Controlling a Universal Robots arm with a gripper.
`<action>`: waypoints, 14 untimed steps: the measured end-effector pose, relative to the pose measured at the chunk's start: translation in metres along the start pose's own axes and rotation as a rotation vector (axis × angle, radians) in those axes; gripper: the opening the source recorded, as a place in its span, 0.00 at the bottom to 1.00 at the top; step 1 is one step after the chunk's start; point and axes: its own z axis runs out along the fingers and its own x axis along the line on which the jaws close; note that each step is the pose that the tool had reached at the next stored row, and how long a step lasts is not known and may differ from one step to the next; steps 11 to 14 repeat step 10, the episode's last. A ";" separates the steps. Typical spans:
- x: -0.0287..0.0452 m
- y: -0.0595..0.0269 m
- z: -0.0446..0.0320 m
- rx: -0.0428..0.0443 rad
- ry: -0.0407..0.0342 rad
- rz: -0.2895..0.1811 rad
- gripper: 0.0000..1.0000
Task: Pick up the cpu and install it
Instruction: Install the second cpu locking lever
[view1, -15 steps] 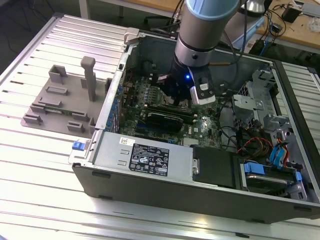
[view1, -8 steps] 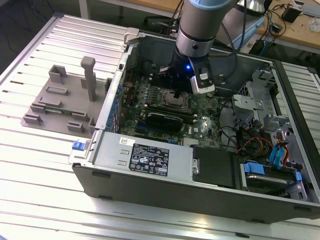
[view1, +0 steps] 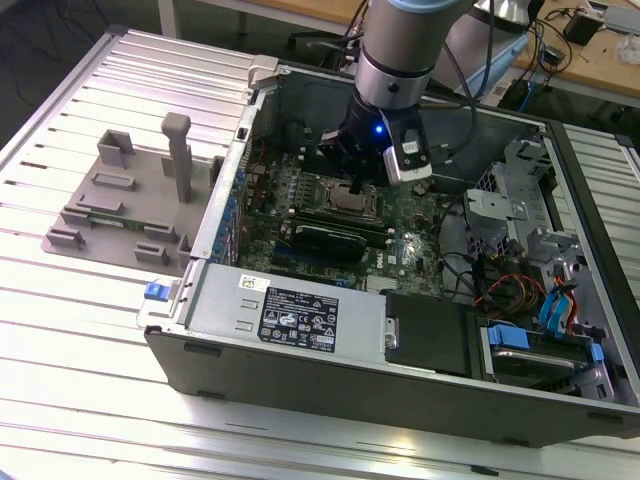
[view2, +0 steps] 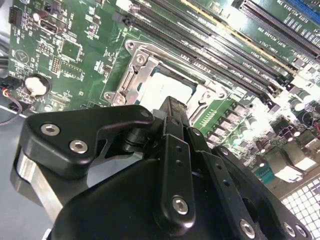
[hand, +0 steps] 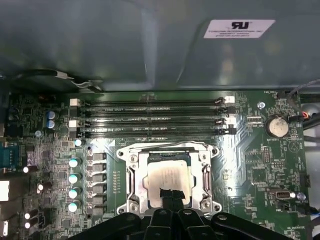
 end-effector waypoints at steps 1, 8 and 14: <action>-0.0011 0.0002 -0.0008 0.0014 0.0000 0.000 0.11; -0.0016 0.0005 -0.0033 0.0015 -0.0001 0.000 0.11; -0.0016 0.0005 -0.0033 0.0015 -0.0001 0.000 0.11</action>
